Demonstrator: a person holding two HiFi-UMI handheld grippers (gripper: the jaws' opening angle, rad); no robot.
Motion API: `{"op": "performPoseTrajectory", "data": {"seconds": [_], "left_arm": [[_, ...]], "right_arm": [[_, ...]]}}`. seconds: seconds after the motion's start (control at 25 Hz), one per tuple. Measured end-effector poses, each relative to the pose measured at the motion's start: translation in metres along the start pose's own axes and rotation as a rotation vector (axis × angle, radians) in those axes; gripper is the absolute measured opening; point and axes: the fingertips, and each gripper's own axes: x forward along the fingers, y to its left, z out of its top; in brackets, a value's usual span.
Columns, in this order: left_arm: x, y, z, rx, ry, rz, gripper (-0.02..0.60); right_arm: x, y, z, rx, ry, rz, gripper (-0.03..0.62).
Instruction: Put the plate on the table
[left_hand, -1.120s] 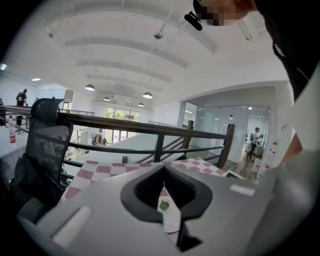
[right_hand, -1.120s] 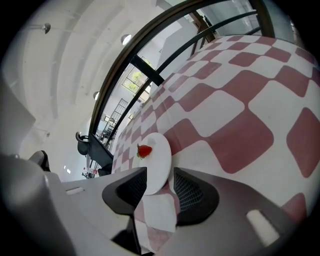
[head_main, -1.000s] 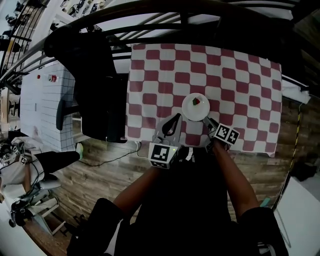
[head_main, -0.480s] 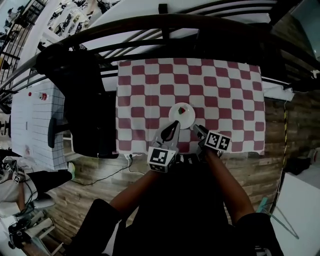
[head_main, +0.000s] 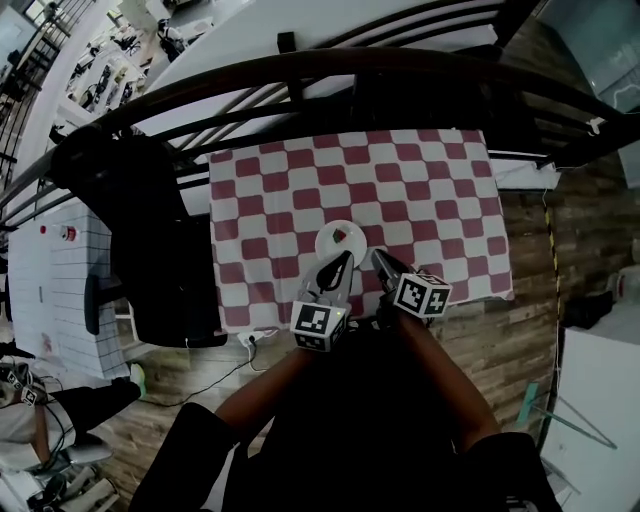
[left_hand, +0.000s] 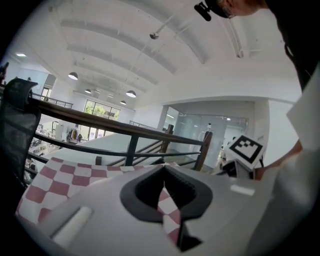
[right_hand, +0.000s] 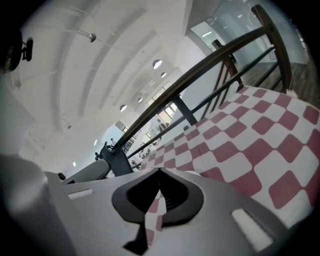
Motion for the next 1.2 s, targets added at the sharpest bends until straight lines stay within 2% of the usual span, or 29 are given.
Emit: {"op": "performPoseTrajectory", "data": {"seconds": [0.2,0.36,0.48,0.6,0.72,0.8,0.88,0.96,1.08,1.2], "left_arm": [[-0.004,-0.005,0.006,0.023,0.000,-0.011,0.009],[-0.007,-0.006,0.009,0.025,-0.018,-0.014,0.009],[-0.012,-0.005,0.021,0.007,-0.031,-0.006,0.009],[-0.017,-0.005,0.045,-0.012,-0.076,0.001,0.009],[-0.022,-0.003,0.079,-0.011,-0.150,0.030,0.009],[-0.027,-0.005,0.097,0.017,-0.205,0.044,0.009],[-0.034,-0.012,0.107,0.075,-0.242,0.056,0.009],[-0.042,-0.017,0.111,0.079,-0.266,0.065,0.009],[-0.042,-0.017,0.111,0.100,-0.265,0.078,0.009],[-0.038,-0.022,0.112,0.132,-0.262,0.074,0.009]], "right_arm": [[-0.022,0.022,0.028,-0.177,-0.123,-0.062,-0.002],[-0.027,0.047,0.036,-0.207,-0.169,-0.044,-0.002],[-0.030,0.068,0.043,-0.314,-0.198,-0.061,-0.002],[-0.042,0.099,0.065,-0.439,-0.285,-0.055,-0.002],[-0.059,0.127,0.085,-0.512,-0.371,-0.054,-0.002],[-0.068,0.138,0.092,-0.548,-0.403,-0.067,-0.002],[-0.073,0.143,0.094,-0.569,-0.420,-0.079,-0.002],[-0.075,0.146,0.090,-0.590,-0.417,-0.085,-0.002],[-0.076,0.147,0.082,-0.634,-0.398,-0.095,-0.002],[-0.077,0.143,0.076,-0.684,-0.380,-0.142,-0.002]]}}
